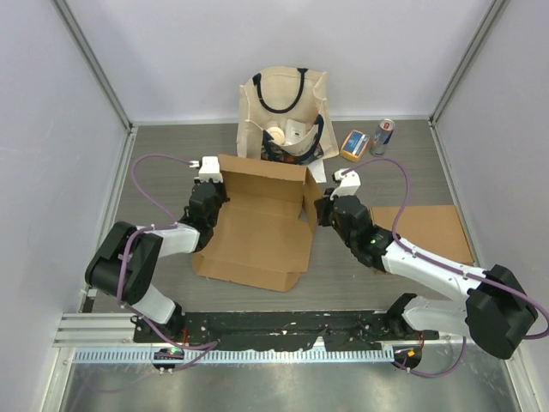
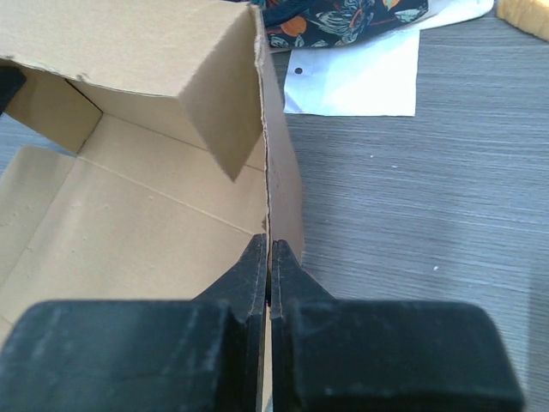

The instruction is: Fold the paper box

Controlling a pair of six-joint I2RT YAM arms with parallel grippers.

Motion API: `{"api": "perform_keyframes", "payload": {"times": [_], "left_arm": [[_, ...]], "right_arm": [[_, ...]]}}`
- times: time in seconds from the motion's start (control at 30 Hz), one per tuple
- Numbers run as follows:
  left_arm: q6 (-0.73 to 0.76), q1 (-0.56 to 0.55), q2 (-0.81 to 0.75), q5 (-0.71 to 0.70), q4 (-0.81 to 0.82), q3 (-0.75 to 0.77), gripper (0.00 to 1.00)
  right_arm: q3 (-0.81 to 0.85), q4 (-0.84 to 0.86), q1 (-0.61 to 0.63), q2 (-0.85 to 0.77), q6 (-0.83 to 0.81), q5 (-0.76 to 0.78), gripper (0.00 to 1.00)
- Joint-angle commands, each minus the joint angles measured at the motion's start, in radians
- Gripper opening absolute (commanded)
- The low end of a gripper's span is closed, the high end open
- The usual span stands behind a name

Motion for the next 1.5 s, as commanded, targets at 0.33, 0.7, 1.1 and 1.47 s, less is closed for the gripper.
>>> {"api": "perform_keyframes", "payload": {"times": [0.33, 0.7, 1.1, 1.47], "left_arm": [[-0.154, -0.186, -0.137, -0.174, 0.123, -0.185, 0.00], [-0.174, -0.186, -0.206, -0.191, 0.072, -0.235, 0.00], [-0.155, -0.185, -0.212, -0.208, 0.047, -0.231, 0.00], [-0.175, -0.186, -0.194, -0.200, 0.008, -0.221, 0.00]], "right_arm": [[0.199, -0.376, 0.157, 0.121, 0.438, 0.301, 0.02], [0.259, -0.392, 0.125, -0.129, -0.062, -0.139, 0.82], [0.301, -0.559, -0.376, -0.040, -0.310, -0.047, 0.83], [0.073, -0.139, -0.199, -0.051, -0.397, -0.403, 0.76]]}}
